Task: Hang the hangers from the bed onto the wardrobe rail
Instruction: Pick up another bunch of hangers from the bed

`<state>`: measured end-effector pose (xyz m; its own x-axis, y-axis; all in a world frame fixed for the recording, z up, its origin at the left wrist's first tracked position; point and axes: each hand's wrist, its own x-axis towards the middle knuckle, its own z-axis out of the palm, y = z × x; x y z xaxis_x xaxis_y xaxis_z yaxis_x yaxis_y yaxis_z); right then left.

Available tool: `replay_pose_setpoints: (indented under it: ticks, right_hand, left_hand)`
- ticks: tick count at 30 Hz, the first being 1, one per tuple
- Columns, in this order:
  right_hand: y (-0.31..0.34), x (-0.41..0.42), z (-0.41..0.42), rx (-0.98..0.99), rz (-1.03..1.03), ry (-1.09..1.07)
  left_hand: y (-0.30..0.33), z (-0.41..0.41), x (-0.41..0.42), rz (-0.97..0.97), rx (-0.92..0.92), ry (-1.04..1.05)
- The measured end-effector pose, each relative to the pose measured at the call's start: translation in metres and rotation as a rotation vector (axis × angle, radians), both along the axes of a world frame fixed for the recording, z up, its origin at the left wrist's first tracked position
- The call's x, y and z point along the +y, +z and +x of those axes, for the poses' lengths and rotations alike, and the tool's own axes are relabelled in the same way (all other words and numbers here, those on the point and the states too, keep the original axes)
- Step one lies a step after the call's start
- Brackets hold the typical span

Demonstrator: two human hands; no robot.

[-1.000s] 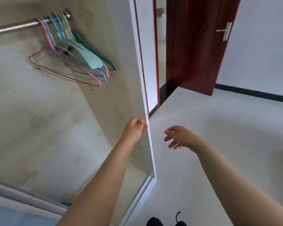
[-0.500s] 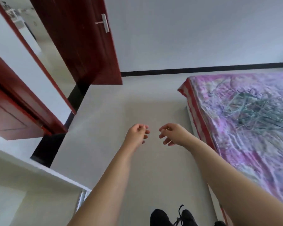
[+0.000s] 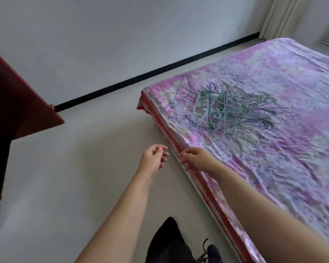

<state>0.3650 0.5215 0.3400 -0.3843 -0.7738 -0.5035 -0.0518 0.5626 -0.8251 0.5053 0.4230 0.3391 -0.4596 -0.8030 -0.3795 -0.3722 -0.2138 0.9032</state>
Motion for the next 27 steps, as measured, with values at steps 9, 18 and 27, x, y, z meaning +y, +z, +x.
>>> replay_pose_setpoints:
  ticks: [9, 18, 27]
  right_hand:
    - [-0.021, -0.065, -0.121, -0.083, 0.022, -0.251]
    - [-0.079, -0.095, -0.249, -0.106, 0.204, -0.26]
    - [-0.114, -0.14, -0.35, 0.019, 0.315, -0.205]
  left_hand:
    - [-0.021, -0.147, -0.105, 0.019, -0.067, -0.27]
    - [-0.068, -0.289, -0.161, 0.033, -0.201, -0.396]
    - [-0.104, -0.387, -0.213, -0.014, -0.328, -0.451]
